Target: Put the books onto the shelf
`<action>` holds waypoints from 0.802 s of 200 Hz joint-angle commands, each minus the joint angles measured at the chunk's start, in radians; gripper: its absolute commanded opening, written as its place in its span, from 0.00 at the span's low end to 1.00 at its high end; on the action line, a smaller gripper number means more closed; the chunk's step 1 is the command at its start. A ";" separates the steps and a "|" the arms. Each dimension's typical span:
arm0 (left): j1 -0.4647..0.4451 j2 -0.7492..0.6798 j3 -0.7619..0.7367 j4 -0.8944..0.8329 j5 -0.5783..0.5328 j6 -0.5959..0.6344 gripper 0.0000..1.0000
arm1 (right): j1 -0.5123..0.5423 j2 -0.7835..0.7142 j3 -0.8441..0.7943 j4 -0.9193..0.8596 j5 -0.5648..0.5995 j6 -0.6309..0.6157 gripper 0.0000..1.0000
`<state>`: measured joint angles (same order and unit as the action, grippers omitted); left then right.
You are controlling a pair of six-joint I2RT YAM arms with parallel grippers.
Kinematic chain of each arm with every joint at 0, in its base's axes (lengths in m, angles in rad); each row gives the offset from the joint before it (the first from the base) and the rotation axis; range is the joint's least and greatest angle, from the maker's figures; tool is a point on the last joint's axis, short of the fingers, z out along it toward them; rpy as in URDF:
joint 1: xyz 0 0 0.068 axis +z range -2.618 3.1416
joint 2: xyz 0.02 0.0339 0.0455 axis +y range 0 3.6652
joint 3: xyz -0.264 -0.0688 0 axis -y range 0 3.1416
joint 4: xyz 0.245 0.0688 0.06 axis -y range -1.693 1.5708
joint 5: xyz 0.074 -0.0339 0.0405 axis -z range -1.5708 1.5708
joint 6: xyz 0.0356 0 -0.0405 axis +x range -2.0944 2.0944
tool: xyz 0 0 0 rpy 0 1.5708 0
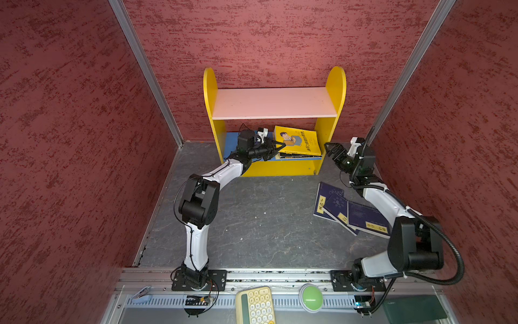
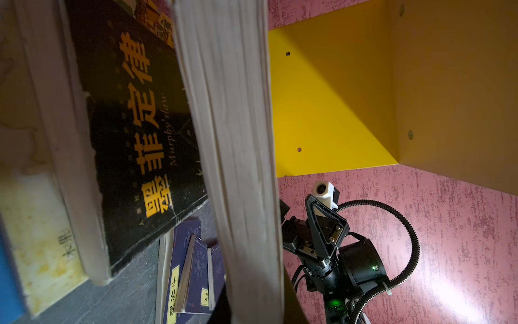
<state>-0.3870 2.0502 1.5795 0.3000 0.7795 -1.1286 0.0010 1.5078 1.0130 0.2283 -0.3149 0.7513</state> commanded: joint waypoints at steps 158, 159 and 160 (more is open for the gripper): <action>-0.023 0.166 0.253 -0.080 -0.010 0.038 0.00 | 0.046 0.245 0.197 0.001 0.069 -0.230 0.99; -0.023 0.167 0.253 -0.081 -0.010 0.038 0.00 | 0.046 0.245 0.198 0.000 0.069 -0.231 0.99; -0.023 0.168 0.253 -0.082 -0.010 0.039 0.00 | 0.046 0.245 0.198 -0.001 0.069 -0.231 0.99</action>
<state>-0.3992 2.2143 1.7855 0.1898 0.7506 -1.1164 0.0380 1.7306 1.1770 0.2340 -0.2676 0.5476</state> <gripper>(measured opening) 0.164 0.987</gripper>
